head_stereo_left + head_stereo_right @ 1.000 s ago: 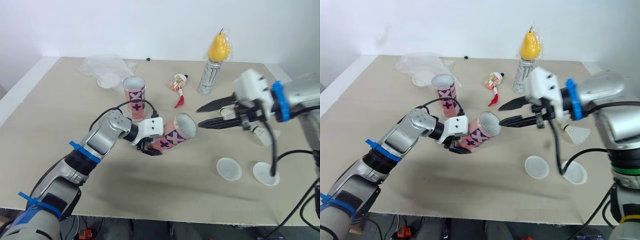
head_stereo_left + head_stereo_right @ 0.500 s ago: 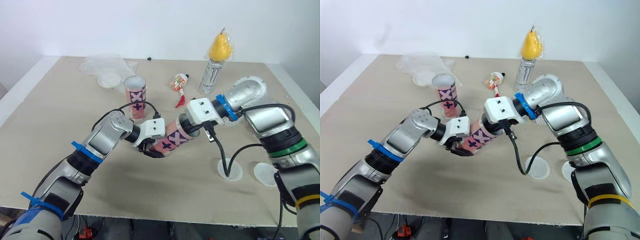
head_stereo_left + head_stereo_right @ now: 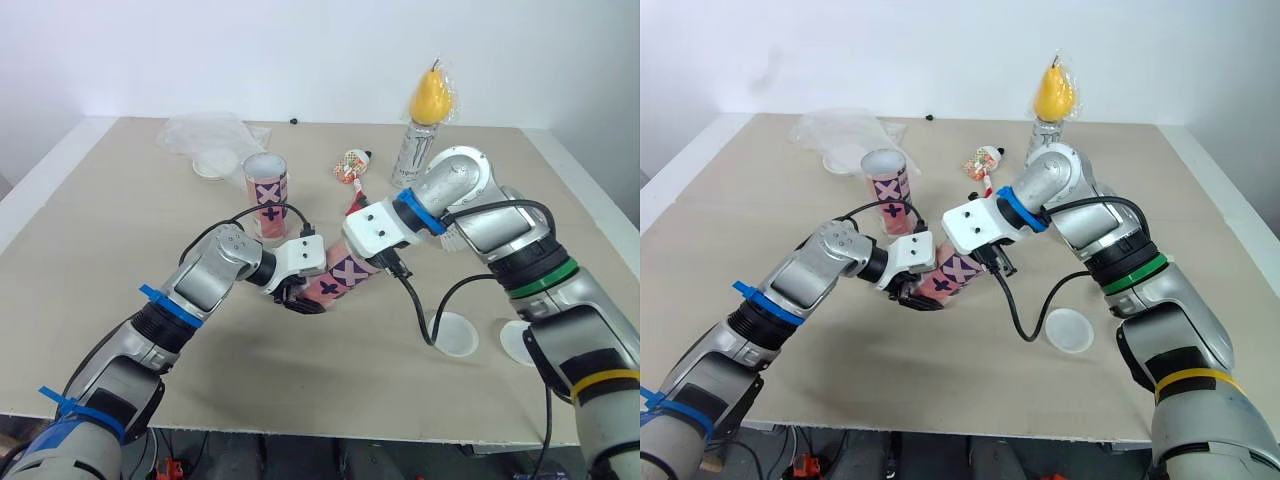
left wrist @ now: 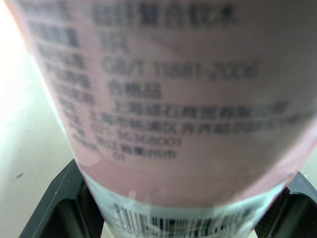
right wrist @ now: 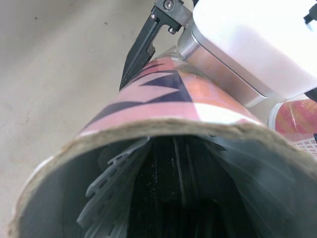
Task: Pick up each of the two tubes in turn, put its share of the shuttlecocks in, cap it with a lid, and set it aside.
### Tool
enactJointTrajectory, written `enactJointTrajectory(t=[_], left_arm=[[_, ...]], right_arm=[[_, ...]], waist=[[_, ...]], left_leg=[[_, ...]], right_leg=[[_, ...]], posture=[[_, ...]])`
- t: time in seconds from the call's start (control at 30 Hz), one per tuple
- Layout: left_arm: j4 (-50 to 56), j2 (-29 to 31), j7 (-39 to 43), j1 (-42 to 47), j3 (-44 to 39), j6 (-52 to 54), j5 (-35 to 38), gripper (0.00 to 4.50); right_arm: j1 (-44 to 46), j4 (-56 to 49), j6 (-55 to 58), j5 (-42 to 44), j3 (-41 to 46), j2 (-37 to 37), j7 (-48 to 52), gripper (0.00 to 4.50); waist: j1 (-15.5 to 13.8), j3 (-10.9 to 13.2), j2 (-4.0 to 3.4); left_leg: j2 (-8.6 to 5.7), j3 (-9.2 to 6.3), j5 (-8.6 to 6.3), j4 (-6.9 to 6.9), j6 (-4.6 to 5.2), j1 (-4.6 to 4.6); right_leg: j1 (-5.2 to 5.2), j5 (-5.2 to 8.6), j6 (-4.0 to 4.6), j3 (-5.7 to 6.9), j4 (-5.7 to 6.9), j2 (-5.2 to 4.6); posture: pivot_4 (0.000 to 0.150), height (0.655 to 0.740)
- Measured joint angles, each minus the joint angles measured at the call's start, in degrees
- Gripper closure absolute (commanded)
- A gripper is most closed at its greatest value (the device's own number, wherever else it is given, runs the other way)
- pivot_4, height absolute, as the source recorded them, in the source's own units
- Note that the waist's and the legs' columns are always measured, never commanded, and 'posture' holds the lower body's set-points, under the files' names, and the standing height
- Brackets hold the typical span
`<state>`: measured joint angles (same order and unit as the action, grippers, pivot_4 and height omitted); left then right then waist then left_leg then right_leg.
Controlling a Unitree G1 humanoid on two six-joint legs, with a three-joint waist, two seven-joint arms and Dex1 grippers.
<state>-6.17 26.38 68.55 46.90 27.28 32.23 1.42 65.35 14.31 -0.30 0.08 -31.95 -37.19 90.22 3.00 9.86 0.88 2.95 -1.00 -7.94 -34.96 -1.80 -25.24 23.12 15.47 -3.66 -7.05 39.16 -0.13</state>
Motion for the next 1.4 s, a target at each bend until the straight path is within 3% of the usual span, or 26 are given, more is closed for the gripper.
enactJointTrajectory(t=[0.37, 0.53, 0.73, 1.07, 1.23, 1.4], left_arm=[[1.32, 0.29, -0.52, -1.92, -1.09, -0.66, 2.13, 1.18], [1.38, 0.36, -0.80, -3.38, -2.21, -2.41, 2.89, 1.18], [-2.18, -2.92, -4.21, -7.21, -5.59, -8.86, 4.20, 1.18], [-7.17, -18.59, -14.53, -20.10, -14.48, -22.39, 11.06, 1.18], [-10.03, -18.70, -14.61, -21.48, -13.90, -28.61, 9.79, 1.18], [-11.45, -17.90, -13.43, -21.00, -11.88, -32.92, 7.42, 1.18]], right_arm=[[0.71, -4.43, 12.70, 13.47, 2.52, -9.76, 0.03, 4.40], [0.27, -8.00, 21.07, 19.91, 9.56, -14.74, 0.00, 4.40], [-6.97, -10.74, 32.61, 25.36, 21.97, -19.29, -4.67, 4.40], [-40.85, -33.19, 53.54, 33.62, 45.34, -20.60, -26.26, 4.40], [-53.80, -38.69, 53.85, 33.81, 50.18, -21.73, -29.07, 4.40], [-60.11, -38.01, 49.09, 30.98, 50.27, -25.46, -27.55, 4.40]], waist=[[-0.26, 0.02, -0.03], [-0.26, 0.02, -0.03], [-0.49, 0.02, -0.02], [-1.19, 0.01, -0.02], [-0.82, -0.02, -0.08], [-0.49, -0.03, -0.09]], left_leg=[[-0.12, -0.12, -0.04, 0.16, -0.03, -0.34], [-0.12, -0.14, -0.07, 0.22, 0.01, -0.33], [-0.27, -0.15, -0.06, 0.10, 0.01, -0.33], [-0.33, -0.19, -0.06, -0.06, 0.02, -0.47], [-0.31, -0.14, -0.04, -0.19, 0.04, -0.35], [-0.32, -0.05, -0.04, -0.52, 0.04, -0.35]], right_leg=[[0.17, 0.12, 0.20, -0.02, -0.01, -0.06], [0.18, 0.18, 0.26, 0.02, -0.01, -0.06], [0.04, 0.14, 0.15, 0.02, -0.06, -0.25], [0.04, 0.16, -0.24, 0.01, -0.12, -0.29], [-0.03, 0.09, -0.42, -0.05, -0.11, -0.24], [-0.16, 0.12, -0.30, -0.14, -0.13, -0.29]], posture=[[0.150, 0.7400], [0.150, 0.7400], [0.150, 0.7400], [0.150, 0.7400], [0.150, 0.7400], [0.150, 0.7400]])
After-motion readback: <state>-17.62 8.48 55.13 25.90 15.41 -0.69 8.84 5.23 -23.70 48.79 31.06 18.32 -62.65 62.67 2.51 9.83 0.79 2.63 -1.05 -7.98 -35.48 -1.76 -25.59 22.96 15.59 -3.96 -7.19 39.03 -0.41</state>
